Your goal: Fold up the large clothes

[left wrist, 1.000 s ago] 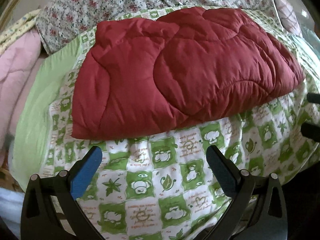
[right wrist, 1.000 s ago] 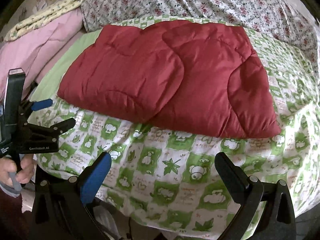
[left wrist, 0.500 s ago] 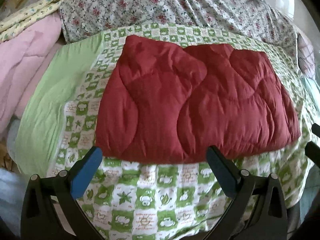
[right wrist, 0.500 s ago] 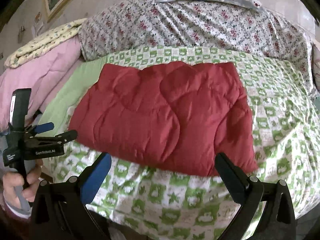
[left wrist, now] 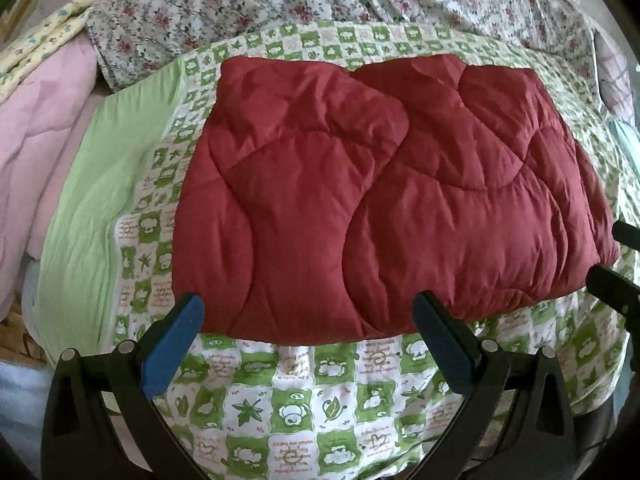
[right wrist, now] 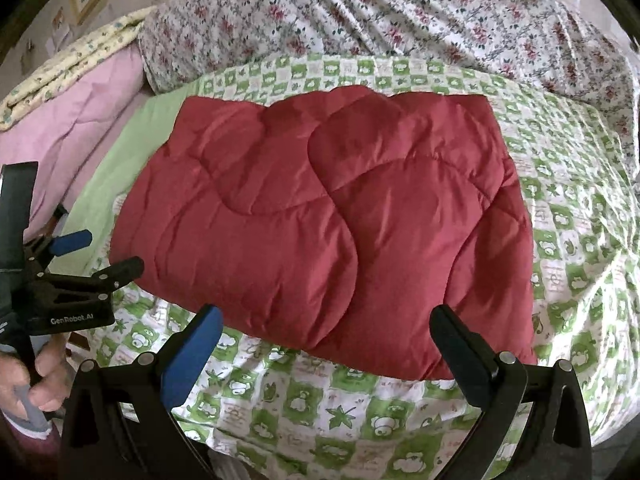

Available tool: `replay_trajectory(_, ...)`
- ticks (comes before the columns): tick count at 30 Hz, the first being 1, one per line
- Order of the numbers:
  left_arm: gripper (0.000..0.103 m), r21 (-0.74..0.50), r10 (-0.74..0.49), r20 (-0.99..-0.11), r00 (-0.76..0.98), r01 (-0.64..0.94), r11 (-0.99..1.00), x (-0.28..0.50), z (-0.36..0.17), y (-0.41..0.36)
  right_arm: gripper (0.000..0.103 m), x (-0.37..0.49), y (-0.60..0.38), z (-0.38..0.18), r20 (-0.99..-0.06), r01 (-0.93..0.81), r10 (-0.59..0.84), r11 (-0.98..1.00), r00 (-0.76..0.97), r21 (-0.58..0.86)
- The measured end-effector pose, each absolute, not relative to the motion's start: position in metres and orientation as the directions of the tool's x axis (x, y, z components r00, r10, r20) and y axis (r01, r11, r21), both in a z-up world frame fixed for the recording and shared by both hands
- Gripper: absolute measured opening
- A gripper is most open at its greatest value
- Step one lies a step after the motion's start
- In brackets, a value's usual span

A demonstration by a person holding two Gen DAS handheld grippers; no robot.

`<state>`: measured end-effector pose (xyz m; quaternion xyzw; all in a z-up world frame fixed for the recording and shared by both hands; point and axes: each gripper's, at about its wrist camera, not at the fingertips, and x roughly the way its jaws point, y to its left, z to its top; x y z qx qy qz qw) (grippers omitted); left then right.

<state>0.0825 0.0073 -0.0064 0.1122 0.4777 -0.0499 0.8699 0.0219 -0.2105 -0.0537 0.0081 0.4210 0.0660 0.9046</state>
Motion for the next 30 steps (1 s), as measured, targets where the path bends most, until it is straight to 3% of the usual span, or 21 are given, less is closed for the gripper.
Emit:
replay_trajectory(19,0.103,0.141,-0.012,-0.857,0.514,0.257,0.956,0.106,-0.004,0.007,0.103,0.052,-0.208,-0.050,-0.829,-0.195,0.117,0.981,0.547,0.010)
replay_trajectory(30,0.103,0.097,-0.020,-0.844,0.536,0.190,0.977,0.110,-0.001,0.007,0.103,0.061,-0.217,-0.043,-0.776,-0.095,0.125,0.992,0.618,0.084)
